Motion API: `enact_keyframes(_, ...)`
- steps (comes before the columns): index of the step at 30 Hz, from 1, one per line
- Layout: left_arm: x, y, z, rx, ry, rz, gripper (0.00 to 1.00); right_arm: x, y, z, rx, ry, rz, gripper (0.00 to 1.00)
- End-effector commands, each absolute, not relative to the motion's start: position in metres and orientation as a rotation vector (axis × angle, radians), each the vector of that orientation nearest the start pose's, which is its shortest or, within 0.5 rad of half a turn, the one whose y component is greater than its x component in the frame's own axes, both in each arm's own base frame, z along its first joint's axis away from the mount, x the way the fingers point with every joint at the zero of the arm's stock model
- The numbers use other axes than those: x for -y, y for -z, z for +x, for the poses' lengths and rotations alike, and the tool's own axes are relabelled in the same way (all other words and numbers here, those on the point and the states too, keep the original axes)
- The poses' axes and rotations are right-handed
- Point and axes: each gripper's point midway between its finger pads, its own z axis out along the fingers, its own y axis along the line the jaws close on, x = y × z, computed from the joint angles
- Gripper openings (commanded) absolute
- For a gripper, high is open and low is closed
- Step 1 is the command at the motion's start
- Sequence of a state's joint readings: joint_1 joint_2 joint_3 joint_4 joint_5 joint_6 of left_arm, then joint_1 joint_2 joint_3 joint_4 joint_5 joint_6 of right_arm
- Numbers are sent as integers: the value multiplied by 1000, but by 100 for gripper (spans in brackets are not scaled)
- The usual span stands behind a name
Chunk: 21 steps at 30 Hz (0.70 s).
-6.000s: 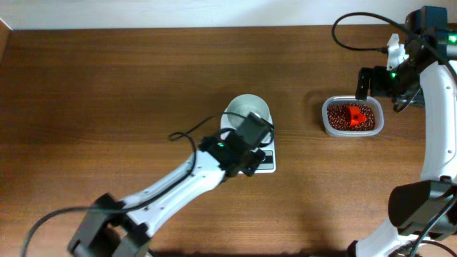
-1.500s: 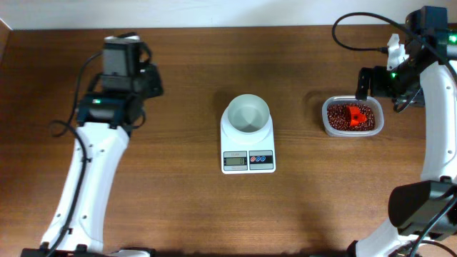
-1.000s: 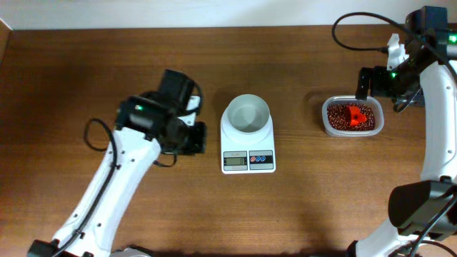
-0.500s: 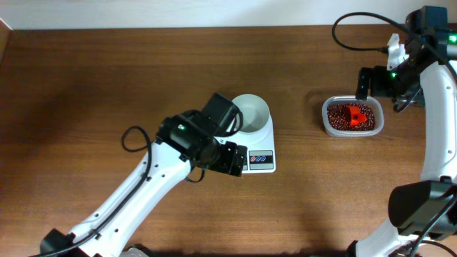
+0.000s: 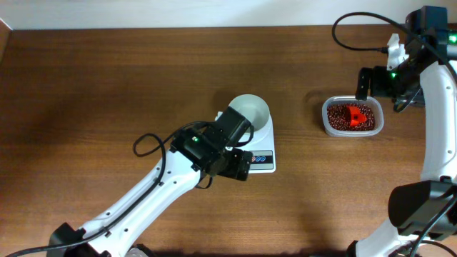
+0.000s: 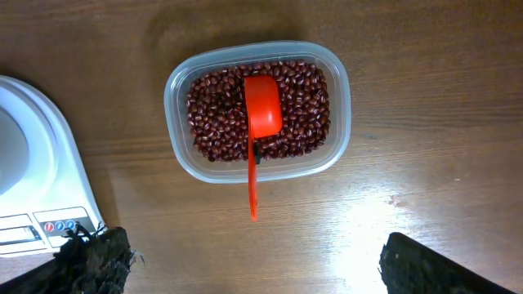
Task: Scoop item into bowl and weigh 50g on scale
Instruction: 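Pull the left gripper back to hover in front of the scale display, then lower the right gripper holding the red scoop into the beans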
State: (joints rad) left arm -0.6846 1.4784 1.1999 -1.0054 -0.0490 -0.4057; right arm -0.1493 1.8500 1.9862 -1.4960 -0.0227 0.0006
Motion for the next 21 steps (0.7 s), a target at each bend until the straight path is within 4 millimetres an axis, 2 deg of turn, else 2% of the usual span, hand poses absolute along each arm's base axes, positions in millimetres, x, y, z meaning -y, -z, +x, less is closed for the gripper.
enact_keyframes(1, 190, -129, 251, -2836, 126, 368, 99, 55, -233, 374, -2882, 7, 222, 99)
enact_keyframes(15, 190, -129, 251, -2836, 126, 368, 99, 55, -233, 374, -2882, 7, 222, 99)
enact_keyframes(18, 190, -129, 251, -2836, 126, 368, 99, 57, -238, 391, -2811, 14, 216, 99)
enact_keyframes(21, 190, -129, 251, -2836, 127, 368, 99, 57, -238, 392, -2807, 14, 216, 99)
